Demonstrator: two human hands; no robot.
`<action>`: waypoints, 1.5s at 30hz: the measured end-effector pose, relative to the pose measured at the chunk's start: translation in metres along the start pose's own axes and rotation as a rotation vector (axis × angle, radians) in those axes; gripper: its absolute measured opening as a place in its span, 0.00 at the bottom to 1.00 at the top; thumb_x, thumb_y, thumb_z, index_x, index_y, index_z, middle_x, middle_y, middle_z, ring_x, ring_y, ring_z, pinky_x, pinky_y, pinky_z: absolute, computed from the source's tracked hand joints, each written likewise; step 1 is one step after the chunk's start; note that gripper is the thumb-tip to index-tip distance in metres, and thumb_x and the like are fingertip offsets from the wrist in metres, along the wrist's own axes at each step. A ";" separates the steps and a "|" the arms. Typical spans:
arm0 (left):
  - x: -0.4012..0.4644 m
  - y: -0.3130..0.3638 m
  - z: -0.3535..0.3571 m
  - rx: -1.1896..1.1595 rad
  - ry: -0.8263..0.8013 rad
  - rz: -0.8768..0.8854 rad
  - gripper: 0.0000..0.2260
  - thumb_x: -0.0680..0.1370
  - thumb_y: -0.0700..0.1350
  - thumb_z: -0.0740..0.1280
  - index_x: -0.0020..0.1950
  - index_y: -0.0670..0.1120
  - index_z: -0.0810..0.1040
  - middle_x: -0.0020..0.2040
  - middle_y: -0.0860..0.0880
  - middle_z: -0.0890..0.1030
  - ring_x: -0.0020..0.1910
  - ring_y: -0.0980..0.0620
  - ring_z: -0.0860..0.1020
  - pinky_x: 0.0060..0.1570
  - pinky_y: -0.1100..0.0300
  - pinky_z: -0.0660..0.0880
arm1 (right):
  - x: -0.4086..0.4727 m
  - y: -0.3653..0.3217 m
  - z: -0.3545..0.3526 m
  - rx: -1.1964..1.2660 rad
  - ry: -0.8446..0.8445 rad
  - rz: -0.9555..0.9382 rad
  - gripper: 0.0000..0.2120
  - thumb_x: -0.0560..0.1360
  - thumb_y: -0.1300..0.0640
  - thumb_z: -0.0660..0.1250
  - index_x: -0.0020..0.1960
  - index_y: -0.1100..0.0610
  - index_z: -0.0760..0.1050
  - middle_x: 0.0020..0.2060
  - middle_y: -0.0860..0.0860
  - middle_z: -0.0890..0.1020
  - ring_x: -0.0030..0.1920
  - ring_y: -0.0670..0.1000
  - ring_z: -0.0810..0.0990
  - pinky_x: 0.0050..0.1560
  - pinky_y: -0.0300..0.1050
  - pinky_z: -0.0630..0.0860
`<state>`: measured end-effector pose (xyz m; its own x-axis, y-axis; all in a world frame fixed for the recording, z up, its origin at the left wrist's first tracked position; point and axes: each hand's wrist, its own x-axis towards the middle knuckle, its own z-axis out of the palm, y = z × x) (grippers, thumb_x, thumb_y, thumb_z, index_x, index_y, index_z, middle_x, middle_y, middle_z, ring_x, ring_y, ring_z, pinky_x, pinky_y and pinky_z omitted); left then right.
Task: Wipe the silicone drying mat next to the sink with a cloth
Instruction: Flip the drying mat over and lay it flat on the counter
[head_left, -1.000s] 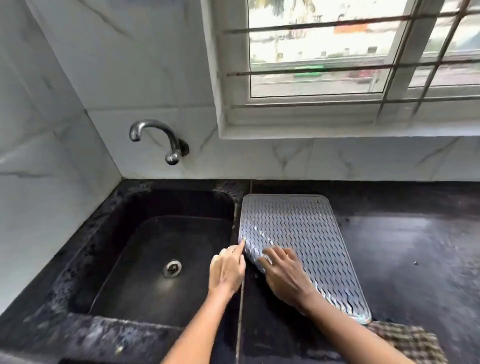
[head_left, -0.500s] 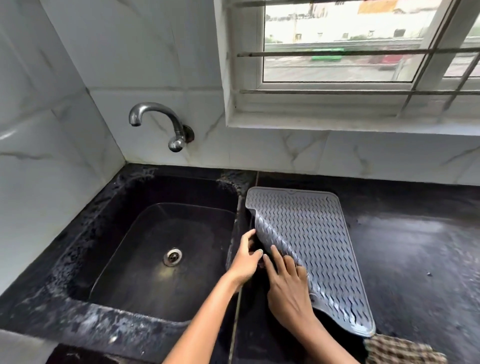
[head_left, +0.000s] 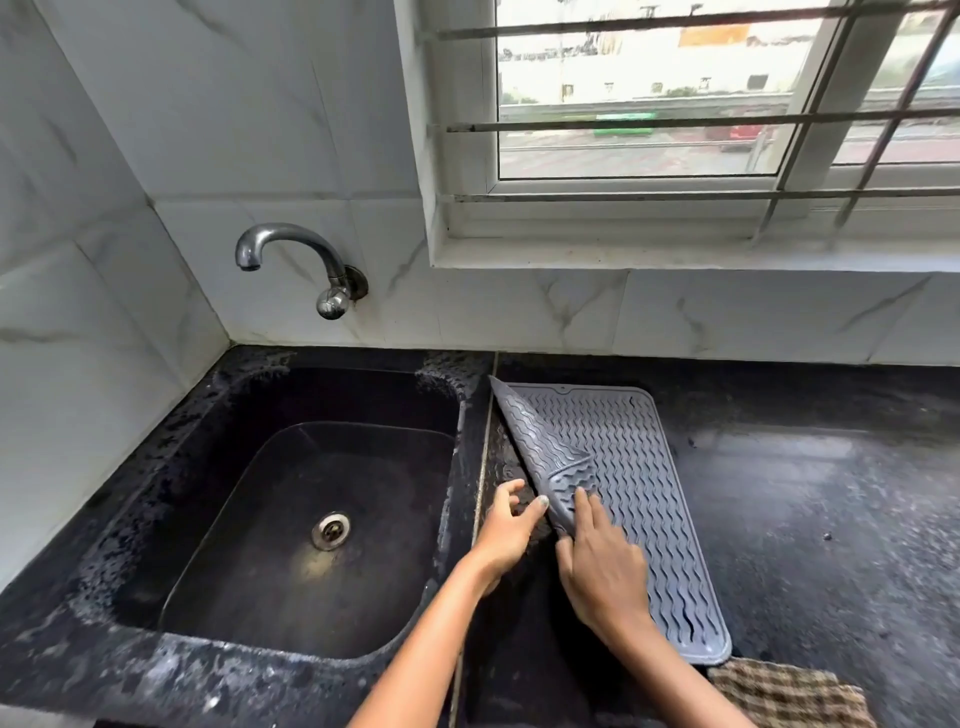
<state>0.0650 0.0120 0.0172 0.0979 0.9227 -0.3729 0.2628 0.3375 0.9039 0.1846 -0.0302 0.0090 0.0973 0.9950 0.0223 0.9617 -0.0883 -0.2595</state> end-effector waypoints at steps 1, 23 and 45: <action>-0.003 0.002 0.001 -0.034 -0.020 -0.013 0.22 0.80 0.48 0.63 0.72 0.47 0.63 0.68 0.45 0.70 0.65 0.52 0.71 0.63 0.62 0.66 | -0.001 0.001 0.001 0.079 0.007 0.017 0.28 0.78 0.49 0.52 0.76 0.54 0.50 0.74 0.51 0.62 0.62 0.51 0.74 0.52 0.49 0.74; -0.097 -0.052 -0.030 -0.299 0.180 -0.194 0.08 0.80 0.42 0.59 0.54 0.48 0.77 0.51 0.50 0.82 0.48 0.53 0.80 0.43 0.59 0.75 | -0.062 -0.031 0.022 -0.037 -0.381 -0.367 0.30 0.73 0.47 0.60 0.73 0.50 0.58 0.74 0.53 0.57 0.72 0.58 0.54 0.68 0.58 0.58; -0.136 -0.013 0.206 0.332 0.541 -0.117 0.12 0.77 0.49 0.62 0.60 0.52 0.71 0.58 0.49 0.80 0.58 0.47 0.77 0.53 0.54 0.73 | -0.007 0.151 -0.102 0.149 -0.554 -0.518 0.13 0.72 0.63 0.64 0.55 0.56 0.79 0.55 0.56 0.81 0.57 0.55 0.77 0.55 0.44 0.71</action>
<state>0.2457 -0.1558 0.0130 -0.4245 0.8763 -0.2278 0.5342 0.4456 0.7184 0.3551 -0.0553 0.0681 -0.5355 0.7894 -0.3002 0.8014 0.3627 -0.4756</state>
